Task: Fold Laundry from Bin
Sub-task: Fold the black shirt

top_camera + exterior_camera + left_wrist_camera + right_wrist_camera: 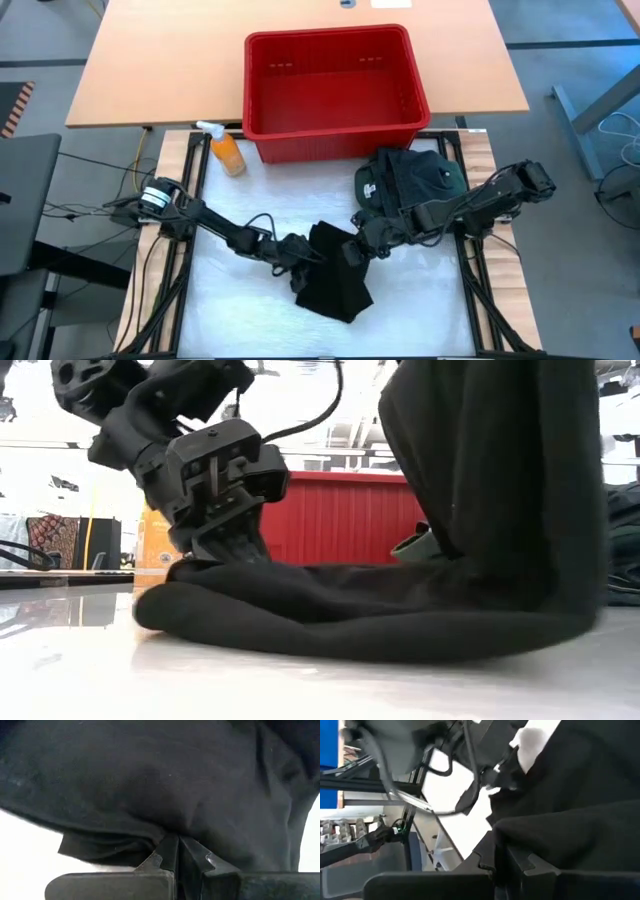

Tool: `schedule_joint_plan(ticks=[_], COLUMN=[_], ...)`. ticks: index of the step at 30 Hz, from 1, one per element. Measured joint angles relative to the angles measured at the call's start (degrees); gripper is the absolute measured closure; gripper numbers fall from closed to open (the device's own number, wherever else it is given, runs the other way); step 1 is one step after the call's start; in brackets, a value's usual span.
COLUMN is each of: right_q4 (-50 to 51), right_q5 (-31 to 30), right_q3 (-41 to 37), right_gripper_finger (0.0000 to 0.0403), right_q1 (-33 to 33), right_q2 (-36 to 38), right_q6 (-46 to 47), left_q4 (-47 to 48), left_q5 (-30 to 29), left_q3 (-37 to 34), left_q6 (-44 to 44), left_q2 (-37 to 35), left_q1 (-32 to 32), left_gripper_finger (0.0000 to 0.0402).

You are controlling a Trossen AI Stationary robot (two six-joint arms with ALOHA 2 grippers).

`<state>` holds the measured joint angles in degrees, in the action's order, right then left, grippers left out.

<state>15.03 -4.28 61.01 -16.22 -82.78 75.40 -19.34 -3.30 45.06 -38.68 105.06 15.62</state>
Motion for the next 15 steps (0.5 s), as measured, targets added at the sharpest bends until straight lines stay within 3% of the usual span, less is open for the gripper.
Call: schedule_joint_plan(ticks=[6, 9, 15], right_q4=[-1.4, -4.9, -13.7], right_q5=[3.5, 6.6, 7.0], right_q3=[0.0, 0.0, 0.0], right_gripper_finger=[0.0370, 0.0364, 0.0355], right_q1=[2.7, 2.9, 4.6], right_q2=[-3.8, -8.2, -14.2], right_q6=[-2.0, -2.7, -3.9], left_q4=[2.5, 2.5, 2.5], left_q5=[0.8, 2.0, 3.2], left_q3=[1.6, 1.6, 1.6], left_q6=[2.6, 2.6, 3.1], left_q2=[0.1, 0.1, 0.1], left_q1=[-2.5, -3.7, -4.2], left_gripper_finger=[0.0402, 0.0402, 0.0402])
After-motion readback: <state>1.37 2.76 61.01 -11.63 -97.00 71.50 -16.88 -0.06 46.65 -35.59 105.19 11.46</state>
